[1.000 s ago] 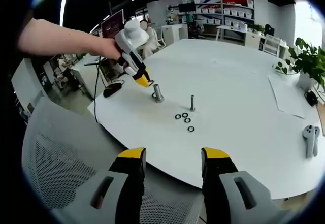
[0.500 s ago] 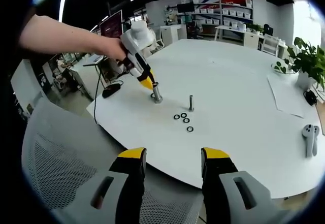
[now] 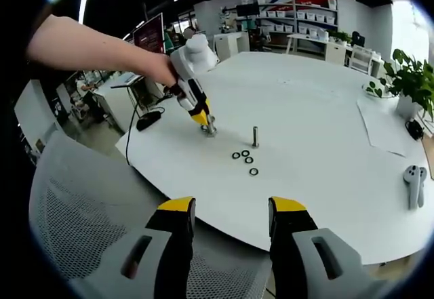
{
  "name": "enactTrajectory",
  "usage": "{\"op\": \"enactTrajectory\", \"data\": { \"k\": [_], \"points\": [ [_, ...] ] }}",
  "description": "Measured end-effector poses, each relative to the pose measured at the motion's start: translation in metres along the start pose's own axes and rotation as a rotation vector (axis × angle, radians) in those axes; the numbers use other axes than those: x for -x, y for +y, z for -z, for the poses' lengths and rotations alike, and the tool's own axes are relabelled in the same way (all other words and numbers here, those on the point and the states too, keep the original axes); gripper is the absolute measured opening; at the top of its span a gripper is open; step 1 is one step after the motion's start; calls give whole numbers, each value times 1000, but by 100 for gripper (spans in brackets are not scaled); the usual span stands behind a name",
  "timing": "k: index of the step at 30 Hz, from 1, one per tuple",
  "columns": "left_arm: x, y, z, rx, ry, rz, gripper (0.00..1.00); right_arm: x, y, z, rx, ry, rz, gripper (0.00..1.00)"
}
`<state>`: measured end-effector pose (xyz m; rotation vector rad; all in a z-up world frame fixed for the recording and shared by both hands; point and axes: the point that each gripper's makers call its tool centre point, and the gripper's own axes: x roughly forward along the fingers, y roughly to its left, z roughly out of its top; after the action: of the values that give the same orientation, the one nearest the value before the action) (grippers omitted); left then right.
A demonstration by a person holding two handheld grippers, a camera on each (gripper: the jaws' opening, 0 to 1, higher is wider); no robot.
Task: Place the washer onto the threaded stud by aligning its center hole with the stud, sliding it down to the base, and recovering from edge contact or off-axis alignment until the washer reaches the visible bottom stop.
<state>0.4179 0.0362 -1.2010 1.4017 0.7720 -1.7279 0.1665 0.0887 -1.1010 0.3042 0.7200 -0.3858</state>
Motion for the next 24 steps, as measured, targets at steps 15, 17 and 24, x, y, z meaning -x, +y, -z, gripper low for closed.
{"op": "enactTrajectory", "data": {
  "k": [15, 17, 24],
  "points": [
    [-18, -2, 7, 4, 31, -20, 19, -1, -1, 1, -13, -1, -5, 46],
    [-20, -1, 7, 29, 20, -20, 19, -1, -1, 1, -11, 2, -5, 46],
    [-23, -6, 10, 68, 27, -10, 20, -2, 0, 1, -8, 3, -12, 46]
  ]
}}
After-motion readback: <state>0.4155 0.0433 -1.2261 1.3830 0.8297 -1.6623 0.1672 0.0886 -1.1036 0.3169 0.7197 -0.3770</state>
